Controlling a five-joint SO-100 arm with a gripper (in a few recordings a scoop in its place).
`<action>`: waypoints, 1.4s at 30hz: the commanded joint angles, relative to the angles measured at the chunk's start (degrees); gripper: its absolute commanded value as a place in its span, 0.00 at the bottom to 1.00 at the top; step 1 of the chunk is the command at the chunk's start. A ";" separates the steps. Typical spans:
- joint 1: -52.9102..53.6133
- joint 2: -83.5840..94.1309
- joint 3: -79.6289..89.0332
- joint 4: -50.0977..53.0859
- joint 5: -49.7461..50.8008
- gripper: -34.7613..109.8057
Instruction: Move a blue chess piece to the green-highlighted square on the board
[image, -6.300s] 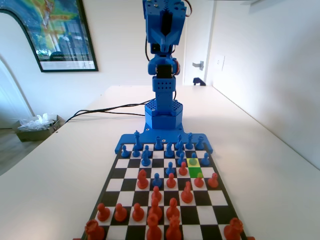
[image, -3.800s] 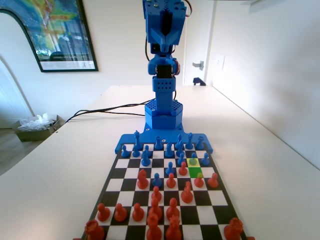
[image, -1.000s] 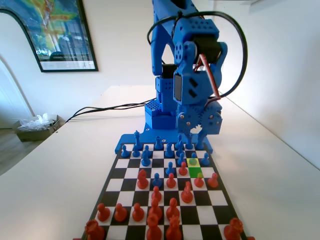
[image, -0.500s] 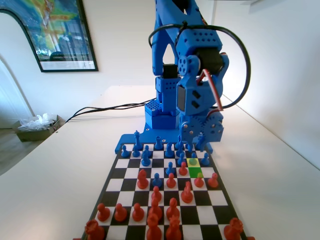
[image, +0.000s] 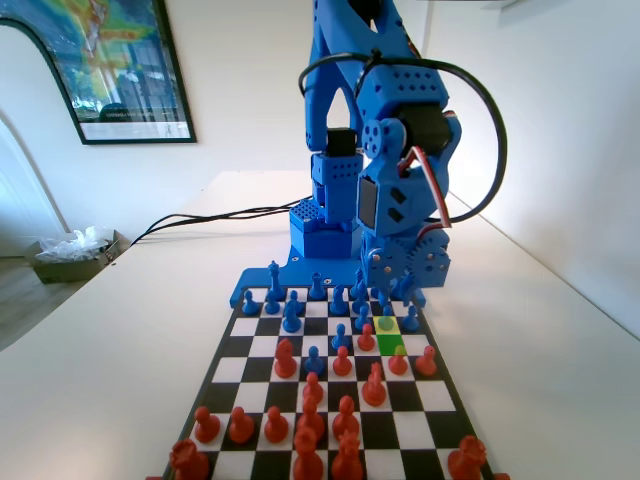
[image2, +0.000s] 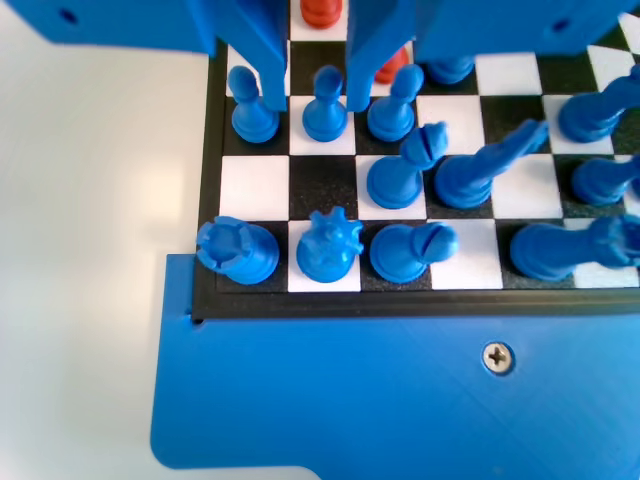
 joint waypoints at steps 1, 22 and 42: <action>0.00 1.41 -0.70 0.53 -0.97 0.30; 0.53 -0.70 -0.09 -1.76 -1.32 0.30; -0.35 -1.76 -2.37 -1.85 -0.62 0.30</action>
